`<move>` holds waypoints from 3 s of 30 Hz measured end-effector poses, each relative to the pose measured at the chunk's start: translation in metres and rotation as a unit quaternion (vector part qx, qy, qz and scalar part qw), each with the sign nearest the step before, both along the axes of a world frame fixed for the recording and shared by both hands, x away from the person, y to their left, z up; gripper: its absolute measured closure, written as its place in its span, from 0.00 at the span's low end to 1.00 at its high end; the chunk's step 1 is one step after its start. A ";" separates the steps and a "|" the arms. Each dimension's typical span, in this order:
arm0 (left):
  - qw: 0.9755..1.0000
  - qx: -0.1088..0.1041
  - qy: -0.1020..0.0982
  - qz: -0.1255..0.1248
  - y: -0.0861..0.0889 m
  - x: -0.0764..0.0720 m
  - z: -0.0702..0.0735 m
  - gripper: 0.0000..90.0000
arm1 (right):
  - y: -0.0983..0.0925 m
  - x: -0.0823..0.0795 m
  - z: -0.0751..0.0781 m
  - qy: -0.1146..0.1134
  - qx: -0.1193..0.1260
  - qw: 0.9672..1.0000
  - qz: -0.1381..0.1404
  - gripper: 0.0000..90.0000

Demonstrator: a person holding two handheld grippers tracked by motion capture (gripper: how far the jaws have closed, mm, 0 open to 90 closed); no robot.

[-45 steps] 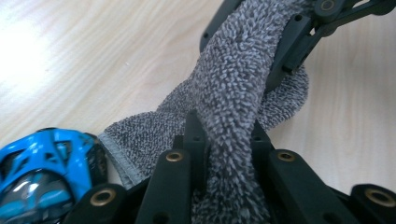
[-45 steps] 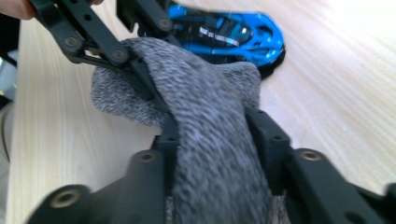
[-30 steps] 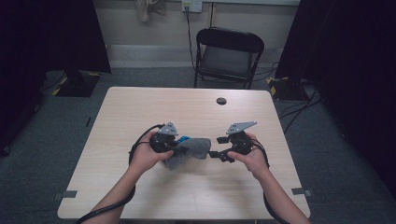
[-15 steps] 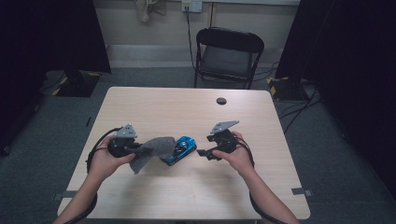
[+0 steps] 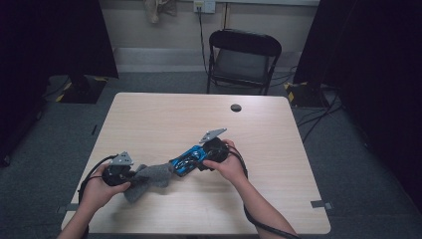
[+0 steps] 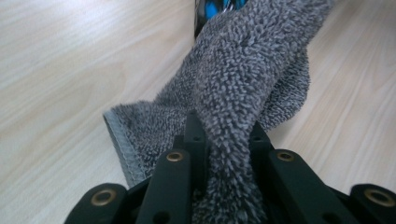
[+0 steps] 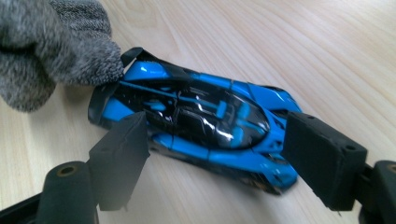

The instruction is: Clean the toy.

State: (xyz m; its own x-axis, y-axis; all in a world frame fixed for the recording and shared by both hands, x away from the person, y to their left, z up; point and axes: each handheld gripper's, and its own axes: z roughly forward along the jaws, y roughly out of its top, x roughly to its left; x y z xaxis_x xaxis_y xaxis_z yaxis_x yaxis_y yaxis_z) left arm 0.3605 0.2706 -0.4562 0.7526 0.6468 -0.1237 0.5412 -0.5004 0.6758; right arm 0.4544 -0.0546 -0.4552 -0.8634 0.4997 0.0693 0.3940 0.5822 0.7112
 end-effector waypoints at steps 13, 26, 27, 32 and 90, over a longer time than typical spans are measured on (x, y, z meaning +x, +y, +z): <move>0.998 0.013 -0.038 -0.056 -0.021 0.007 -0.005 0.30 | 0.026 0.010 -0.020 0.004 0.011 1.000 -0.009 0.18; 0.998 0.034 -0.020 -0.050 -0.038 0.015 -0.023 0.64 | 0.035 0.011 -0.024 -0.002 0.010 1.000 -0.001 0.09; 0.998 0.042 -0.016 -0.043 -0.036 0.015 -0.020 0.71 | 0.035 0.011 -0.024 -0.004 0.010 1.000 -0.001 0.09; 0.998 0.050 0.001 0.026 -0.018 0.019 -0.013 0.81 | 0.034 0.010 -0.025 -0.009 0.015 1.000 -0.001 0.09; 0.995 0.074 0.017 0.067 -0.034 0.034 0.003 0.83 | 0.045 0.005 -0.027 -0.017 0.014 1.000 0.002 0.07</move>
